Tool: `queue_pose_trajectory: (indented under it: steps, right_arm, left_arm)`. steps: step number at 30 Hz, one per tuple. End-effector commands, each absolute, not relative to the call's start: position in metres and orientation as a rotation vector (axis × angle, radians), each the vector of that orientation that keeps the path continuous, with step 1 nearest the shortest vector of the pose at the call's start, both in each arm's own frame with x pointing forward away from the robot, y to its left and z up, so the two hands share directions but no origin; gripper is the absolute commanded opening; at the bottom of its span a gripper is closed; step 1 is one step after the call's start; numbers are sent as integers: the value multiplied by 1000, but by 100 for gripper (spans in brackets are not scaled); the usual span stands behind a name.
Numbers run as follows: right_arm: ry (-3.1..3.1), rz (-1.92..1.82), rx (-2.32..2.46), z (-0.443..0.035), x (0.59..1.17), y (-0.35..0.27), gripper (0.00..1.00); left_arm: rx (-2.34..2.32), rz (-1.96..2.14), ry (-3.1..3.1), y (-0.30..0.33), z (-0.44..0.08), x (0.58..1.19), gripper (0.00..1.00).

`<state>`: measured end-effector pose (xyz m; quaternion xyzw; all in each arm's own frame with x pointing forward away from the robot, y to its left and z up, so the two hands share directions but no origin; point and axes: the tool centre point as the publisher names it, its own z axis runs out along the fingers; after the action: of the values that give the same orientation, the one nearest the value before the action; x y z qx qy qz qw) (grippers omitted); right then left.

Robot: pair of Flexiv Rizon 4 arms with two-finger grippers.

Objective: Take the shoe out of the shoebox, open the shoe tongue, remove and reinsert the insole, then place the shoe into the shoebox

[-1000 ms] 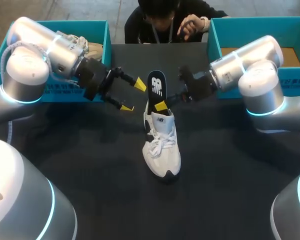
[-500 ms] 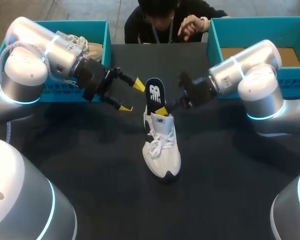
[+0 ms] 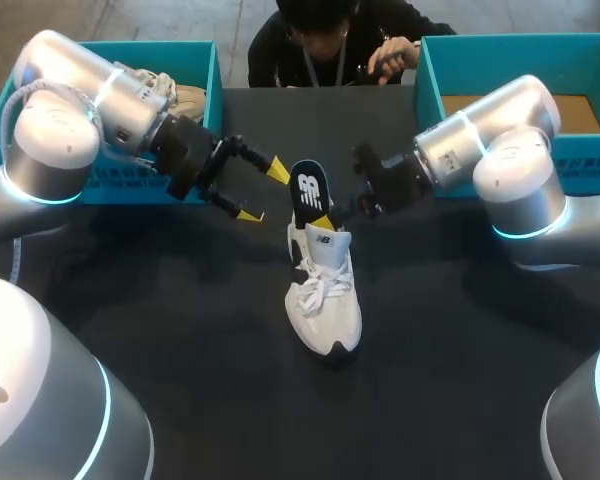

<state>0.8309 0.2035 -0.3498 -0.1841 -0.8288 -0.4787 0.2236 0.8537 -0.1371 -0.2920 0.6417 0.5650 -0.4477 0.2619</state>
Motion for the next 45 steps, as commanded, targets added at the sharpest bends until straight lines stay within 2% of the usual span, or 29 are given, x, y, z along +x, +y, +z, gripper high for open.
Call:
queue_pose_trajectory:
  steps: [1, 5, 9, 12, 13, 30, 31, 33, 34, 38, 45]
  right_arm:
    - [-2309, -1327, -497, -341, 835, 204, 24]
    - [-2329, -1339, -480, -334, 842, 204, 26]
    - [-2336, -1345, -470, -332, 847, 204, 23]
    - [-2330, -1340, -470, -336, 848, 203, 2]
    - [-2324, -1343, -475, -338, 847, 203, 0]
    - [-2261, -1286, -512, -362, 823, 208, 0]
    - [-2265, -1299, -514, -361, 823, 208, 2]
    - [-2284, -1305, -513, -356, 825, 208, 29]
    - [-2294, -1306, -510, -354, 826, 208, 33]
    - [-2332, -1310, -499, -344, 832, 207, 36]
    - [-2376, -1313, -481, -331, 841, 204, 34]
  left_arm:
    - [1752, -1216, 1532, -138, -292, 860, 100]
    - [1757, -1213, 1537, -139, -294, 863, 100]
    - [1761, -1214, 1538, -140, -294, 865, 100]
    - [1762, -1214, 1532, -142, -293, 865, 100]
    - [1762, -1214, 1530, -142, -293, 864, 100]
    - [1777, -1237, 1525, -151, -297, 863, 100]
    - [1778, -1238, 1524, -152, -297, 863, 100]
    - [1780, -1239, 1523, -152, -297, 863, 100]
    - [1781, -1239, 1522, -152, -297, 863, 100]
    - [1781, -1238, 1523, -151, -296, 863, 100]
    - [1774, -1235, 1524, -149, -296, 862, 100]
